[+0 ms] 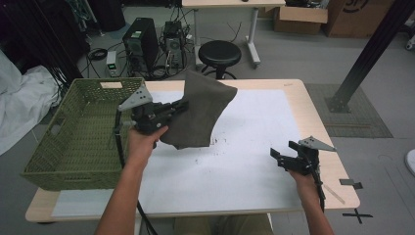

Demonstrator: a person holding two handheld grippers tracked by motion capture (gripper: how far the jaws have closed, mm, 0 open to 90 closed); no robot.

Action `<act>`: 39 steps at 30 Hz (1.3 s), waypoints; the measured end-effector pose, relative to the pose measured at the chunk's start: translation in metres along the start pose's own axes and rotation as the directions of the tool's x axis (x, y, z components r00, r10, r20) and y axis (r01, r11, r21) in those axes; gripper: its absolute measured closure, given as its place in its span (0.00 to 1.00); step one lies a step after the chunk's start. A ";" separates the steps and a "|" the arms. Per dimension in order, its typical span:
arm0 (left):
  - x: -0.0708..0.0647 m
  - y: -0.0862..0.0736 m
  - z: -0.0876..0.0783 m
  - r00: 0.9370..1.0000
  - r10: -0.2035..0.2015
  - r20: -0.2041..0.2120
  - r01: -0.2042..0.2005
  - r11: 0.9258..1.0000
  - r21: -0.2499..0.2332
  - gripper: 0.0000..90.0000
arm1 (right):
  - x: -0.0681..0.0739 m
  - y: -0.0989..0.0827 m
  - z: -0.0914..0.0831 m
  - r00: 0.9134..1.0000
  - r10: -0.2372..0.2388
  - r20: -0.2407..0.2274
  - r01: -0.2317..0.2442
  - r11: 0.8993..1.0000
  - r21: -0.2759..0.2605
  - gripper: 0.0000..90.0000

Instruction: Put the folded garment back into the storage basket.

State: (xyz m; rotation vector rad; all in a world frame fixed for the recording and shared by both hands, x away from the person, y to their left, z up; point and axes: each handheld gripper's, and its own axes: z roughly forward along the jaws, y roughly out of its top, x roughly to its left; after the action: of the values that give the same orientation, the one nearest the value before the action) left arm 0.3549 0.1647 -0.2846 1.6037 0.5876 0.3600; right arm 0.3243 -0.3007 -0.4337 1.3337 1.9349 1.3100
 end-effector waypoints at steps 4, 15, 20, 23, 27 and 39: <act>0.007 0.017 -0.016 1.000 0.021 0.010 -0.021 1.000 -0.023 0.92 | -0.001 0.000 -0.001 1.000 0.006 0.003 -0.006 1.000 -0.003 0.17; 0.034 0.054 -0.072 0.999 0.018 -0.044 -0.022 0.997 -0.078 0.93 | -0.001 0.006 -0.004 1.000 0.008 0.011 -0.008 1.000 -0.016 0.17; 0.043 0.060 -0.102 0.996 0.008 -0.091 -0.017 0.995 -0.096 0.93 | -0.001 0.008 -0.003 1.000 0.013 0.013 -0.012 1.000 -0.015 0.17; 0.048 0.060 -0.119 0.994 -0.006 -0.113 -0.007 0.994 -0.114 0.93 | 0.001 0.008 -0.002 1.000 0.010 0.012 -0.010 1.000 -0.015 0.17; 0.052 0.060 -0.139 0.989 -0.012 -0.147 -0.006 0.993 -0.118 0.93 | 0.004 0.009 0.000 1.000 0.004 0.011 -0.004 1.000 -0.011 0.17; 0.067 0.052 -0.188 0.978 -0.039 -0.207 0.016 0.994 -0.108 0.93 | 0.013 0.009 0.004 1.000 -0.006 0.016 0.006 1.000 0.011 0.17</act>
State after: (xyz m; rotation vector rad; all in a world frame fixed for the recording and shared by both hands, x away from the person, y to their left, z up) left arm 0.3139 0.3548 -0.2172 1.4643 0.7380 0.5348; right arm 0.3260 -0.2870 -0.4262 1.3388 1.9363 1.2839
